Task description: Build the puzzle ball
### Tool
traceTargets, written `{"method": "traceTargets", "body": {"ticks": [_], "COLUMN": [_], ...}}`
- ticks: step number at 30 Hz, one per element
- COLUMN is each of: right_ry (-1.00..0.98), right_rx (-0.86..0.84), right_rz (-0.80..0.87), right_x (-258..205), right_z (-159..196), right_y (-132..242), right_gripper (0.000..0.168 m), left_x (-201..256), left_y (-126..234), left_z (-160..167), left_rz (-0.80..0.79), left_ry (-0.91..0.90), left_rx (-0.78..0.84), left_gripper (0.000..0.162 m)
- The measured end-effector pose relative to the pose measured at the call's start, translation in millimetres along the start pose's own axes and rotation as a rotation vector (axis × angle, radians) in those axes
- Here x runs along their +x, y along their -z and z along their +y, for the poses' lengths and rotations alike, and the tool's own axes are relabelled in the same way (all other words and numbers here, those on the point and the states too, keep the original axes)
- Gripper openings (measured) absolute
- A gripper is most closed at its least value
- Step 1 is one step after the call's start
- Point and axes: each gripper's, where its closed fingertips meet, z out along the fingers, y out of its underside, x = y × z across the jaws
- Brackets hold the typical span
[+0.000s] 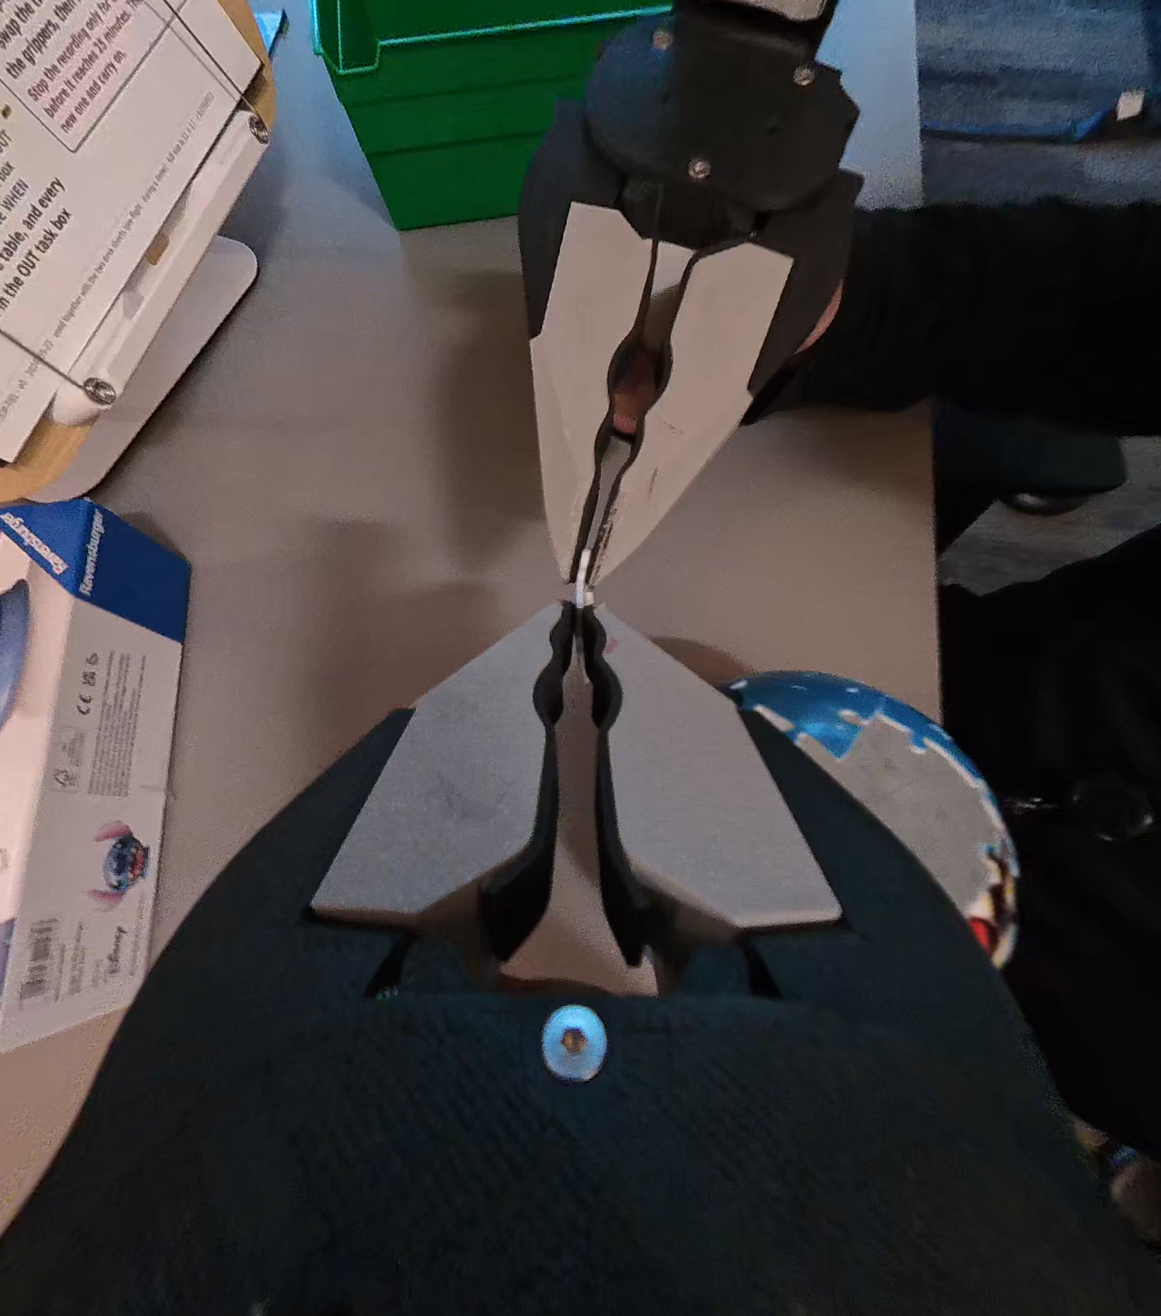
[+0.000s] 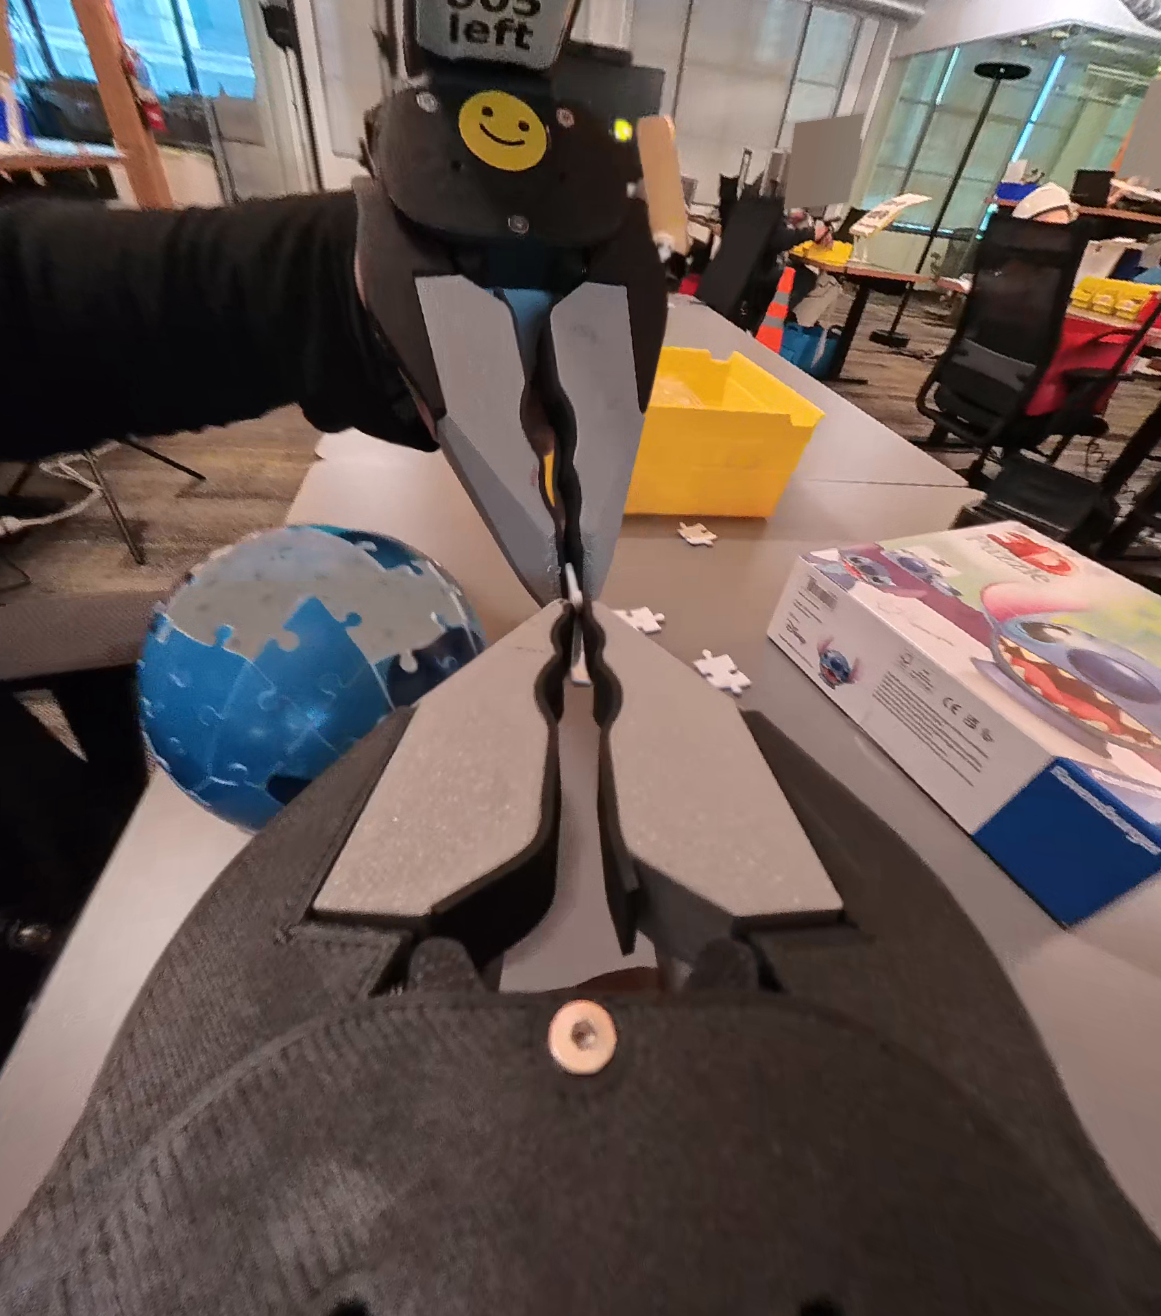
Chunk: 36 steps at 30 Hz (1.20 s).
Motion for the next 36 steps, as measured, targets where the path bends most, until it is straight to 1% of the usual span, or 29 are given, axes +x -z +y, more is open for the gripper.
{"method": "traceTargets", "body": {"ticks": [4, 7, 12, 16, 19, 20, 26, 27, 29, 30, 34, 36], "right_ry": [-0.104, -0.162, -0.197, -0.302, -0.365, -0.376, -0.342, -0.352, -0.379, -0.385, -0.386, -0.384], "right_rx": [0.051, 0.051, 0.017, 0.066, 0.104, 0.117, 0.133, 0.136, 0.134, 0.131, 0.089, 0.095], "right_rz": [-0.060, -0.092, -0.115, -0.166, -0.188, -0.185, -0.129, -0.129, -0.147, -0.161, -0.187, -0.223], "right_x": [-5.1, -7.3, -11.6, -11.6, -8.5, -7.1, -4.4, -4.4, -6.0, -7.5, -12.4, -17.3], "right_z": [-9.7, -9.6, -1.6, -7.7, -12.9, -14.7, -20.0, -20.5, -19.6, -18.7, -8.9, -9.7], "right_y": [-5.1, -8.9, -12.9, -8.4, -1.3, 1.1, 8.3, 8.6, 7.8, 6.8, -1.8, -2.9], "right_gripper": [0.000, 0.000, 0.000, 0.000, 0.000, 0.002, 0.000, 0.005, 0.019, 0.022, 0.018, 0.000], "left_x": [3.2, 4.7, 7.1, 8.7, 6.4, 6.4, 3.9, 3.9, 6.6, 8.6, 17.3, 16.2], "left_y": [10.8, 13.9, 11.6, 15.0, 22.0, 24.2, 31.6, 31.8, 31.7, 31.1, 22.5, 17.3], "left_z": [-2.0, 1.0, 9.3, 1.0, -6.8, -8.2, -5.5, -4.5, -4.2, -3.6, 2.3, 9.1], "left_rz": [0.009, 0.029, 0.033, 0.060, 0.048, 0.044, 0.047, 0.052, 0.074, 0.085, 0.096, 0.065], "left_ry": [0.099, 0.179, 0.230, 0.270, 0.272, 0.271, 0.302, 0.301, 0.284, 0.275, 0.218, 0.180], "left_rx": [0.043, 0.065, 0.061, 0.099, 0.148, 0.167, 0.226, 0.225, 0.223, 0.214, 0.145, 0.096], "left_gripper": [0.000, 0.000, 0.000, 0.000, 0.000, 0.000, 0.000, 0.000, 0.000, 0.000, 0.000, 0.000]}}
